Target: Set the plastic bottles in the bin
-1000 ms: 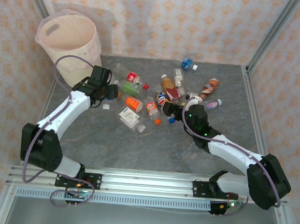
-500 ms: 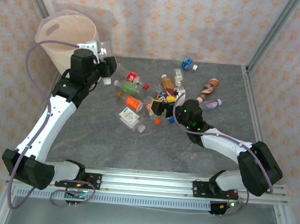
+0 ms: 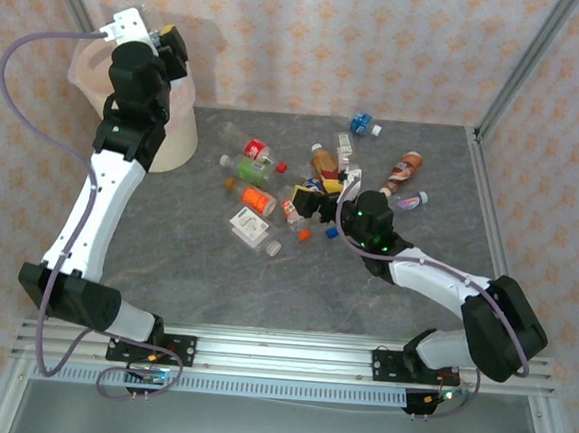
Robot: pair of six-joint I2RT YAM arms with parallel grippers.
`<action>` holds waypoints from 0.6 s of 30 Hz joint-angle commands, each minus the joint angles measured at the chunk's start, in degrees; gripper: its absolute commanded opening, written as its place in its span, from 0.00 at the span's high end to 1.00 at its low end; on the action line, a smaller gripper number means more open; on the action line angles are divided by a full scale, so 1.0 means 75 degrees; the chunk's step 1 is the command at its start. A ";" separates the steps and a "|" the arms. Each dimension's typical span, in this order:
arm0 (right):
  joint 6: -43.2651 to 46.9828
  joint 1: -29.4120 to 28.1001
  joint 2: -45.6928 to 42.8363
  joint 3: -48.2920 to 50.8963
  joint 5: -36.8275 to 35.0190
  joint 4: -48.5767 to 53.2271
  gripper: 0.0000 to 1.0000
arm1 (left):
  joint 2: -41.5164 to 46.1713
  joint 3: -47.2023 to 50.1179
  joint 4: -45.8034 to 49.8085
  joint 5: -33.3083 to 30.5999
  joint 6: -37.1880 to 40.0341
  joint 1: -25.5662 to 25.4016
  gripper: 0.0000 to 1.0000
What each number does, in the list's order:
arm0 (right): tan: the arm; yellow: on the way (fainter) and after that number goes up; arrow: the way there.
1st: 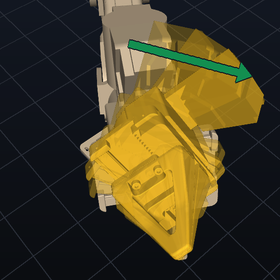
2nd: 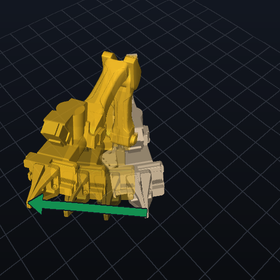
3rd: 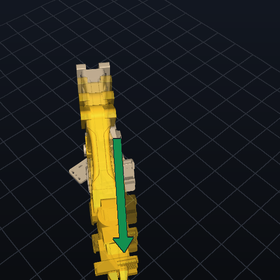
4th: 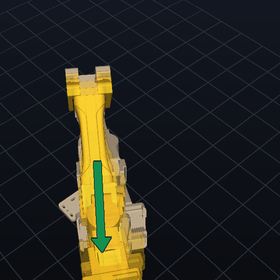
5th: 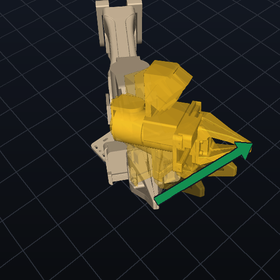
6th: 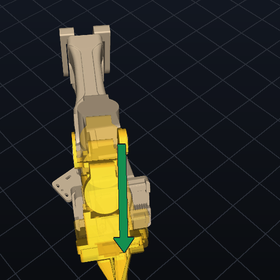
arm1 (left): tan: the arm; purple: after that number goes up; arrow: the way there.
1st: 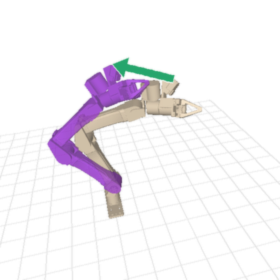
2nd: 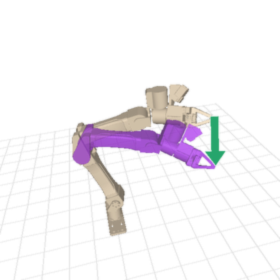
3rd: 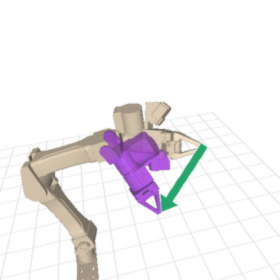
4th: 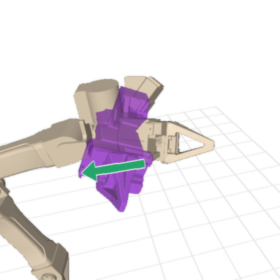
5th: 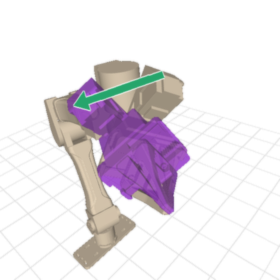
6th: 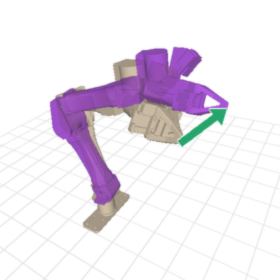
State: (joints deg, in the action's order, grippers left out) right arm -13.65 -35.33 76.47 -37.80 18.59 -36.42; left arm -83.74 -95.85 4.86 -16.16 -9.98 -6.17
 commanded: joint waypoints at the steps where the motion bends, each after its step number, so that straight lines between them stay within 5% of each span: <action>1: 0.0076 -0.0047 -0.0366 0.0128 -0.0353 -0.0058 0.01 | -0.0528 -0.0265 -0.0506 -0.1043 0.0875 0.0333 0.50; 11: 0.0241 -0.0041 -0.0886 0.0316 -0.0780 0.0332 0.01 | -0.2425 -0.1988 0.0635 -0.1345 0.1219 0.1902 0.50; 18: 0.0276 -0.0047 -0.1033 0.0400 -0.1001 0.0459 0.01 | -0.3485 -0.3131 0.1439 -0.1343 0.1534 0.2394 0.50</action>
State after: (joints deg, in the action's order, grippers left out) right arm -12.75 -35.33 69.93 -35.35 12.82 -33.36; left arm -107.96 -114.91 12.08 -24.51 -0.89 11.53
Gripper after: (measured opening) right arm 0.992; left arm 0.590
